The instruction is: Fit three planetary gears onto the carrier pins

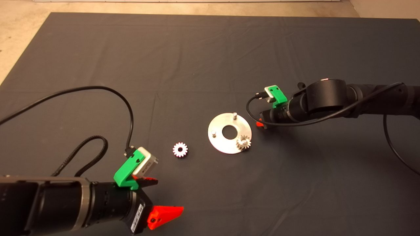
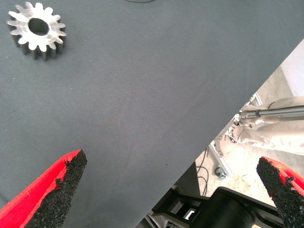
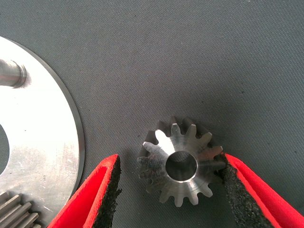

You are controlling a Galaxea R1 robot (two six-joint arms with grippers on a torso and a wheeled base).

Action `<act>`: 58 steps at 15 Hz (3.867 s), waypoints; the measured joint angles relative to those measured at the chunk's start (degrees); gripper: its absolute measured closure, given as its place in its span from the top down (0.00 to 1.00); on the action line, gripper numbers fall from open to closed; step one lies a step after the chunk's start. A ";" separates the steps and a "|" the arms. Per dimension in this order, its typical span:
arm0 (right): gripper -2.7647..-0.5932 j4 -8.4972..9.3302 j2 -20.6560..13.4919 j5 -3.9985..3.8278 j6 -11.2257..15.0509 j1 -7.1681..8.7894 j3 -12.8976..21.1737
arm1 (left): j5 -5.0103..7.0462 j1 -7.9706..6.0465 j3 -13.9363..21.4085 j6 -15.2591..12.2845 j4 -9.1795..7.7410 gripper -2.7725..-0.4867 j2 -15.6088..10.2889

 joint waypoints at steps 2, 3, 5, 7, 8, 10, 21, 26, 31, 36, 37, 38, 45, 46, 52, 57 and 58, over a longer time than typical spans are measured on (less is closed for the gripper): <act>0.43 0.00 0.00 0.05 -0.02 -0.01 -0.03 | -0.01 0.00 0.00 0.01 -0.02 0.93 -0.02; 0.43 0.00 0.00 0.02 -0.41 0.01 -0.04 | -0.01 0.00 0.00 0.01 -0.02 0.93 -0.02; 0.43 0.00 -0.02 0.02 -0.61 0.01 -0.07 | -0.04 0.00 0.00 0.01 -0.02 0.93 -0.02; 0.43 0.00 -0.05 0.05 -0.66 0.01 -0.07 | -0.34 0.00 0.00 0.01 0.00 0.93 -0.02; 0.43 0.00 -0.13 0.05 -0.66 -0.01 -0.07 | -0.45 0.00 0.00 0.01 -0.02 0.93 -0.02; 0.37 -0.01 -0.17 0.00 -1.52 -0.01 -0.07 | -0.51 -0.02 0.00 0.01 0.00 0.93 -0.45; 0.26 -0.02 -0.30 -0.17 -2.12 0.00 -0.20 | -1.65 -0.02 0.00 0.01 -0.02 0.93 -2.05; 0.24 -0.02 -0.33 -0.17 -2.12 0.01 -0.20 | -1.67 0.00 0.00 0.01 -0.02 0.93 -2.05; 0.22 -0.02 -0.30 -0.20 -2.38 0.01 -0.20 | -1.67 0.00 0.00 0.01 0.00 0.93 -2.05; 0.19 -0.02 -0.26 -0.33 -2.38 0.02 -0.20 | -1.67 -0.02 0.00 0.01 -0.02 0.93 -2.05; 0.19 -0.02 -0.19 -0.41 -2.38 0.04 -0.20 | -1.69 -0.02 0.00 0.01 -0.02 0.93 -2.05; 0.17 -0.02 -0.16 -0.52 -2.38 0.04 -0.20 | -1.83 -0.02 0.00 0.01 -0.02 0.93 -2.05; 0.16 0.02 -0.13 -0.59 -2.26 3.31 -0.12 | -3.38 -0.02 0.00 -0.01 -0.02 0.93 -2.05; 0.16 0.00 -0.13 -0.55 -2.15 4.67 -0.12 | -3.46 0.00 0.00 -0.01 -0.02 0.93 -2.04; 0.16 0.22 1.98 -0.41 -2.10 7.69 -0.09 | -3.93 0.00 0.00 -0.69 -0.02 0.93 -1.90; 0.16 2.30 8.45 0.11 -2.10 7.49 -0.51 | -4.07 -0.02 0.00 -0.94 -0.02 0.93 -1.88; 0.16 3.50 8.94 0.20 -2.10 7.47 -0.64 | -4.10 -0.02 0.00 -1.04 -0.02 0.93 -1.90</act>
